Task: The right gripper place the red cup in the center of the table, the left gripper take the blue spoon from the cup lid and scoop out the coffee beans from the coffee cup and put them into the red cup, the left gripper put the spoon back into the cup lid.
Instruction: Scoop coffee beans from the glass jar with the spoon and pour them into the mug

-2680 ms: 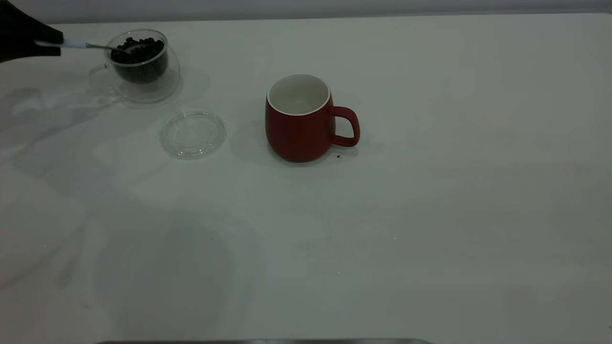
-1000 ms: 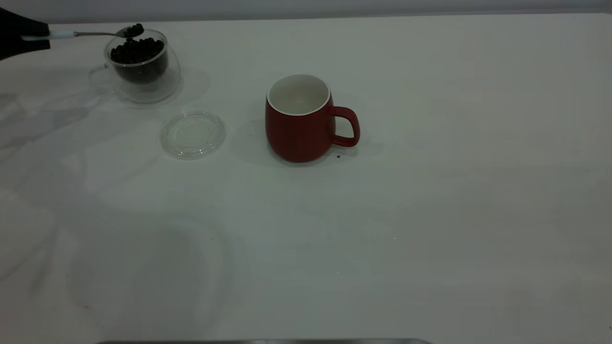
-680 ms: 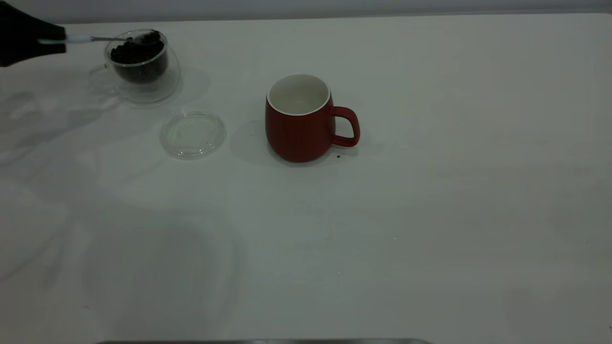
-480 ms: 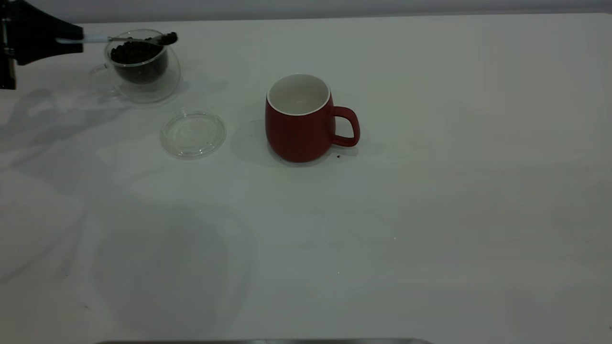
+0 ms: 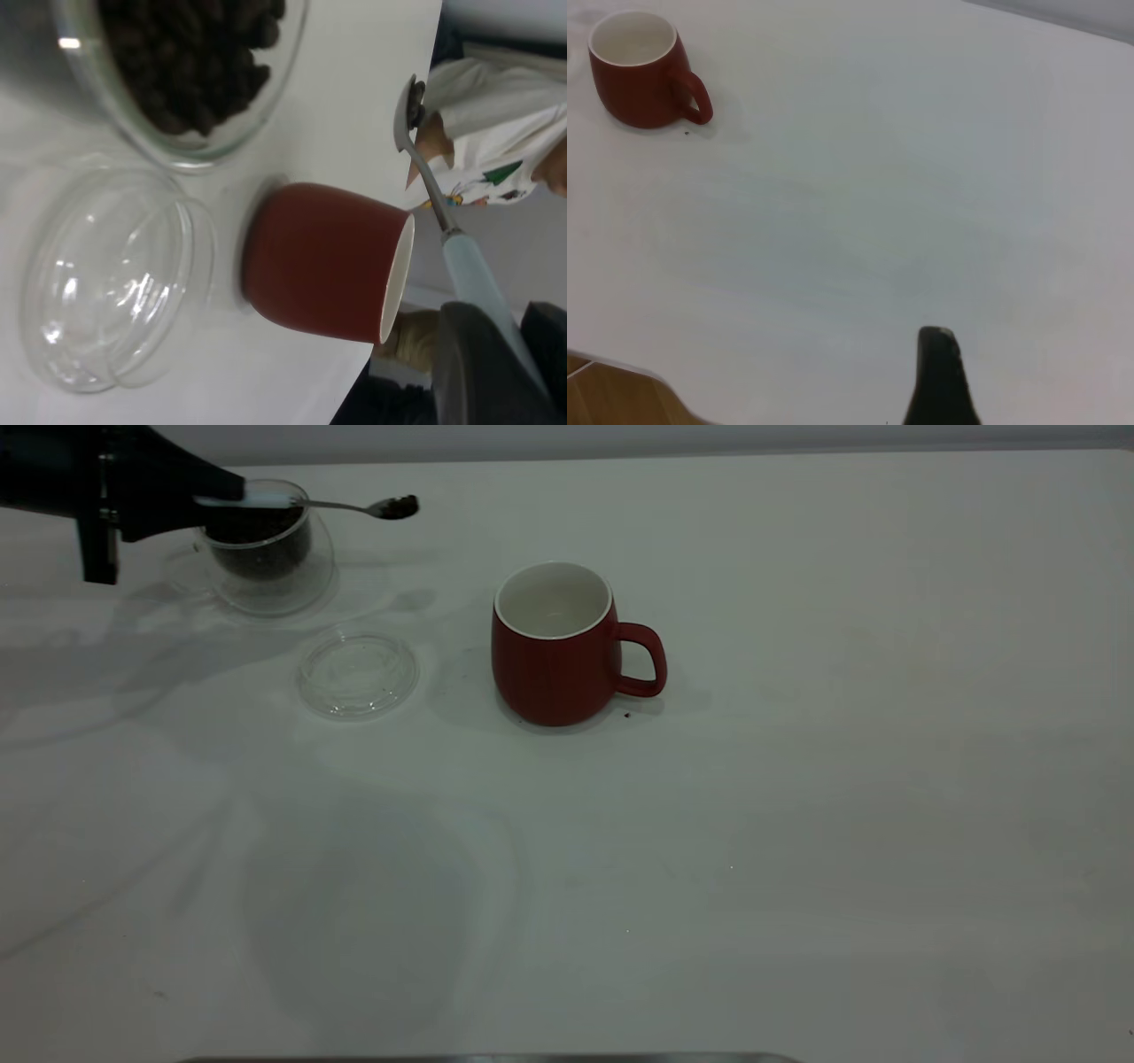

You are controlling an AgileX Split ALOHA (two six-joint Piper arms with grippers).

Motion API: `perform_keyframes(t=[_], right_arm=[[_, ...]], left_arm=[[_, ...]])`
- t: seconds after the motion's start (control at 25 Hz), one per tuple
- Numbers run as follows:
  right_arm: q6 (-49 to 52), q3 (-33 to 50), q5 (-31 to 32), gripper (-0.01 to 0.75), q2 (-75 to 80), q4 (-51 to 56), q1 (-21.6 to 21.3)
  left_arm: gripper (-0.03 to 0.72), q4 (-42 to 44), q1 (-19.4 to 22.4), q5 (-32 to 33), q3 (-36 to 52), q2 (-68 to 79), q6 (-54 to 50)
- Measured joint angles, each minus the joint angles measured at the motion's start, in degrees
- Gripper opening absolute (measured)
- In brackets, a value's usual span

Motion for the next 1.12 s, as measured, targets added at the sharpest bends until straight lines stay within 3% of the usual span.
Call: perform_keyframes(t=[1.12], right_arm=[[0.0,0.0,0.0,0.573,0.0,0.0,0.0]], left_arm=[[0.124,0.2,-10.1,0.2,0.0,-3.3,-1.7]])
